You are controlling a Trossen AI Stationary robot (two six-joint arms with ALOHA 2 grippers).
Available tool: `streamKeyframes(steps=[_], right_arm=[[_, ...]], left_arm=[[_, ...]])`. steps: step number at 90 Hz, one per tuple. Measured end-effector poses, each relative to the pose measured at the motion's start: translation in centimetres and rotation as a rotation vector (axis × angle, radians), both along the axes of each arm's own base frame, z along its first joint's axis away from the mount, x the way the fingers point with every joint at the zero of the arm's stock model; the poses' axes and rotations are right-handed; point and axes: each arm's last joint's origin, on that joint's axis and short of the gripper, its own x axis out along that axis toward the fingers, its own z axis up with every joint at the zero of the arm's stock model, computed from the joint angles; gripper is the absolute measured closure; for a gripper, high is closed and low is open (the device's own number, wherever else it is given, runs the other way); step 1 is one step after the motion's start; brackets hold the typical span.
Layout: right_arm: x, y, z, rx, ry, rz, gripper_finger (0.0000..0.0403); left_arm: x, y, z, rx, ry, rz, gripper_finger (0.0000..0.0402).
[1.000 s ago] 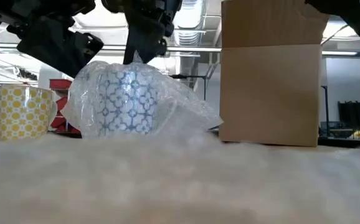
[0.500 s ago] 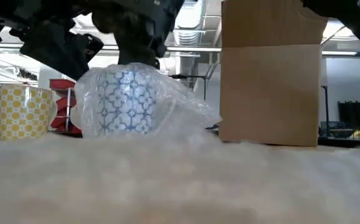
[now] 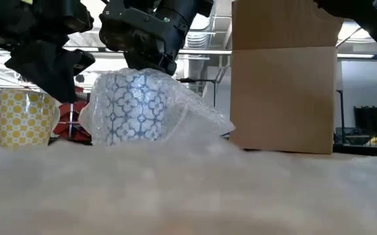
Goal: Wrap mug
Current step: Wrap the blue cup with the bubble wrap
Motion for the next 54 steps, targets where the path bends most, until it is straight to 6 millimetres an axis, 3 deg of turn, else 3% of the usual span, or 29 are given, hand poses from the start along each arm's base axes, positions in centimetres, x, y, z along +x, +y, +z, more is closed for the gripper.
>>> streamKeyframes(steps=[31, 44, 54], right_arm=[[-0.5, 0.1, 7.1, -0.008, -0.102, 0.019, 0.0403], [-0.3, 0.6, 6.8, -0.003, -0.109, 0.023, 0.0403], [-0.3, 0.7, 4.8, 0.003, -0.061, 0.016, 0.0403]], left_arm=[[-0.6, 0.3, -0.3, 0.017, 0.059, 0.07, 0.0356], [-0.6, 0.3, -0.3, 0.018, 0.063, 0.07, 0.0356], [-0.6, 0.3, -0.4, 0.019, 0.063, 0.071, 0.0356]])
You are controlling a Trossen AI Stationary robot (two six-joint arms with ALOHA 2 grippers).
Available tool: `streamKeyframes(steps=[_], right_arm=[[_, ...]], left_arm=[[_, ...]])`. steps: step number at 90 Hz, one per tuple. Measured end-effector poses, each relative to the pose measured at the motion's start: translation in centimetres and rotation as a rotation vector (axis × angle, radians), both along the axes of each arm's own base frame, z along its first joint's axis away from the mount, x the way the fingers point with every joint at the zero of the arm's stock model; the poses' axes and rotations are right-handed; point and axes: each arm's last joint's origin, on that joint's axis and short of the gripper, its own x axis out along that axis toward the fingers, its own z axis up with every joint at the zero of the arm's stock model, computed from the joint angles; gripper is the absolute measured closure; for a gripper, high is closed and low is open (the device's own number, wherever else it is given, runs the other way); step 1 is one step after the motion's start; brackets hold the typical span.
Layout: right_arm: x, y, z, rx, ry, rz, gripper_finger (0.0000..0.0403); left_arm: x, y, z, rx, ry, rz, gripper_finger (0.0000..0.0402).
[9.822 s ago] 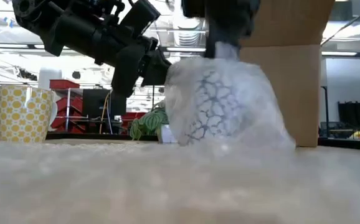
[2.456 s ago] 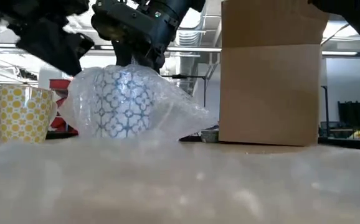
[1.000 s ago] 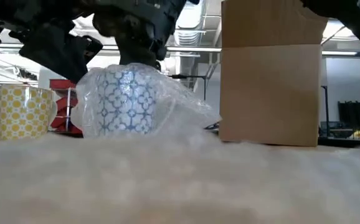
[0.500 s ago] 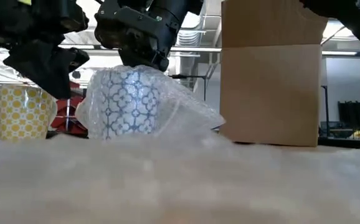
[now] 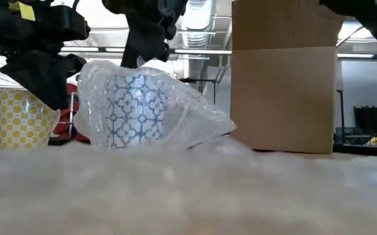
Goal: Wrap mug
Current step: Wrap the blue cup with the bubble wrap
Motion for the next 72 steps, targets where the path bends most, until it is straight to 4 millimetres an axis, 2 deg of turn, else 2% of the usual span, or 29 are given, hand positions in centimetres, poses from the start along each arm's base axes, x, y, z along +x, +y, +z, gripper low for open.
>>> streamKeyframes(steps=[7, 17, 36, 44, 72], right_arm=[[-0.1, -0.2, -1.9, 0.003, 0.059, -0.021, 0.0403], [0.0, -0.5, -4.3, 0.016, 0.044, -0.026, 0.0403], [-0.2, -0.8, -6.6, 0.038, 0.039, -0.021, 0.0403], [-0.2, -0.9, -6.2, 0.037, 0.038, -0.02, 0.0403], [-0.5, -0.5, -0.7, 0.017, -0.032, 0.001, 0.0403]], left_arm=[[0.0, 0.0, 0.0, -0.001, -0.003, 0.0, 0.0356], [0.2, -0.1, 0.1, -0.009, -0.027, -0.005, 0.0356], [1.4, -1.0, 1.0, -0.024, -0.179, -0.109, 0.0356], [1.9, -1.3, 1.3, -0.038, -0.245, -0.163, 0.0356], [2.7, -1.6, 1.8, -0.017, -0.337, -0.222, 0.0356]])
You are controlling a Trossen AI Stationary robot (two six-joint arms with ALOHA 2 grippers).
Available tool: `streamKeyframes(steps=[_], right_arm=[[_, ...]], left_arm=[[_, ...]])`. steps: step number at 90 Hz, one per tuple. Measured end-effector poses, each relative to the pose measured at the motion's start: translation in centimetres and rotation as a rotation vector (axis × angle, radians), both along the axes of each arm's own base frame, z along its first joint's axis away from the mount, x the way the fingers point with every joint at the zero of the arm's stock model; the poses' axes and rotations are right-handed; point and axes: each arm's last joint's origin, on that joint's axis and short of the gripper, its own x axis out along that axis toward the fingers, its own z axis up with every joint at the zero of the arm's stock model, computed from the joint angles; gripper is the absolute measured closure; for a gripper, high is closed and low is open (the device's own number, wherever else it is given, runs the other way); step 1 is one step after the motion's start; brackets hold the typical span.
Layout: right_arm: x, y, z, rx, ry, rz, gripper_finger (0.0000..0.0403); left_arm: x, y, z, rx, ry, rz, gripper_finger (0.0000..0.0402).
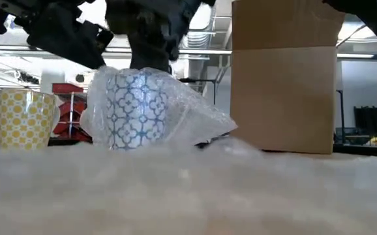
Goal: Wrap mug
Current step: Wrap the blue cup with the bubble wrap
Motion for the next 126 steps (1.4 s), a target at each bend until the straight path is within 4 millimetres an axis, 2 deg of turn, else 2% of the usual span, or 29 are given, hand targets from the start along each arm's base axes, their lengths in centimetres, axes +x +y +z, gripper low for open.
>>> streamKeyframes(steps=[14, 26, 39, 45, 63, 77, 87, 105, 126], right_arm=[[-0.5, 0.0, 2.5, -0.035, 0.014, -0.005, 0.0403], [-0.5, 0.7, 4.2, -0.054, -0.037, 0.0, 0.0403], [-0.3, 1.2, 4.7, -0.052, -0.078, 0.01, 0.0403], [-0.3, 1.0, 3.7, -0.051, -0.062, 0.007, 0.0403], [-0.1, -0.1, -1.3, -0.001, 0.009, -0.005, 0.0403], [-0.3, -0.6, -4.2, 0.057, 0.01, -0.011, 0.0403], [-0.6, -0.7, -5.5, 0.067, 0.019, -0.013, 0.0403], [-0.7, -0.7, -6.0, 0.067, 0.029, -0.013, 0.0403], [-0.3, -0.7, -4.2, 0.062, 0.024, -0.003, 0.0403]], left_arm=[[0.2, -0.1, -0.4, 0.005, 0.016, 0.001, 0.0356], [0.2, -0.1, -0.3, 0.002, 0.01, 0.005, 0.0356], [0.2, 0.0, -0.3, 0.01, 0.008, 0.004, 0.0356], [0.3, 0.1, -0.3, 0.011, 0.01, 0.009, 0.0356], [0.0, 0.2, -0.6, 0.032, 0.048, 0.021, 0.0356], [0.0, 0.3, -0.6, 0.022, 0.048, 0.036, 0.0356], [-0.4, 0.4, -0.8, 0.028, 0.087, 0.048, 0.0356], [0.0, 0.3, -0.3, 0.016, 0.025, 0.046, 0.0356], [0.6, 0.1, 0.1, 0.046, -0.051, 0.025, 0.0356]])
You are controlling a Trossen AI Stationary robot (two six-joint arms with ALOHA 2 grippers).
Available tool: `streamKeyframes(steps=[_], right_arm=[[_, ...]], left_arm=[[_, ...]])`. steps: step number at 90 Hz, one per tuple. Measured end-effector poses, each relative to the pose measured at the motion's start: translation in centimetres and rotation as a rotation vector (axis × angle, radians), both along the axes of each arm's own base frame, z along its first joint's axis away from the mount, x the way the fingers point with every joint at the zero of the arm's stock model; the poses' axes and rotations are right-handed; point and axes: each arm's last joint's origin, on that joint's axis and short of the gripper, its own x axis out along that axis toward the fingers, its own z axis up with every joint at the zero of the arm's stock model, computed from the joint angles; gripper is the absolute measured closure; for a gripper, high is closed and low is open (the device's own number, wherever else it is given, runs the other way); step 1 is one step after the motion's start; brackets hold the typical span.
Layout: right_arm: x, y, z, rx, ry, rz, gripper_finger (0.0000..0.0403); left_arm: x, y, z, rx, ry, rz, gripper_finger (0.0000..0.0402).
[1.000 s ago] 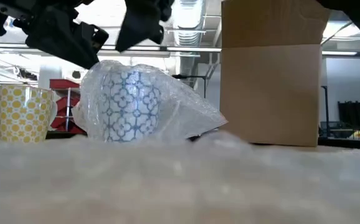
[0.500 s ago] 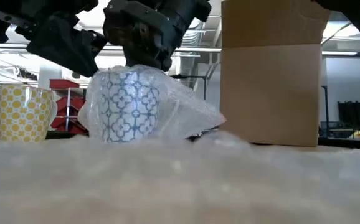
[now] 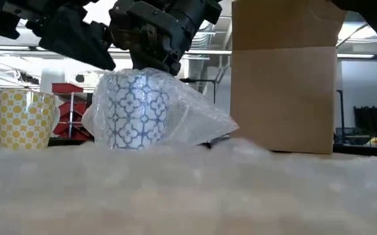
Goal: Wrap mug
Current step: Wrap the blue cup with the bubble wrap
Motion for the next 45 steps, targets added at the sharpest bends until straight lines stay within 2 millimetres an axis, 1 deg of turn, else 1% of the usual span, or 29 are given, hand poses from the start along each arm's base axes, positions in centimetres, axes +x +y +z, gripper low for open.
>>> streamKeyframes(steps=[15, 23, 33, 45], right_arm=[[-0.6, -0.1, 0.5, -0.014, 0.075, 0.014, 0.0403], [-0.6, -0.1, 0.9, -0.016, 0.083, 0.016, 0.0403], [-0.4, 0.3, 2.1, -0.03, 0.07, 0.04, 0.0403], [-0.2, 0.7, 4.1, -0.045, 0.03, 0.062, 0.0403]], left_arm=[[0.0, 0.1, -0.1, 0.012, 0.007, 0.004, 0.0356], [-0.1, 0.1, -0.2, 0.013, 0.023, 0.004, 0.0356], [-0.2, 0.2, -0.3, 0.009, 0.04, 0.011, 0.0356], [-0.2, 0.2, -0.3, 0.008, 0.038, 0.012, 0.0356]])
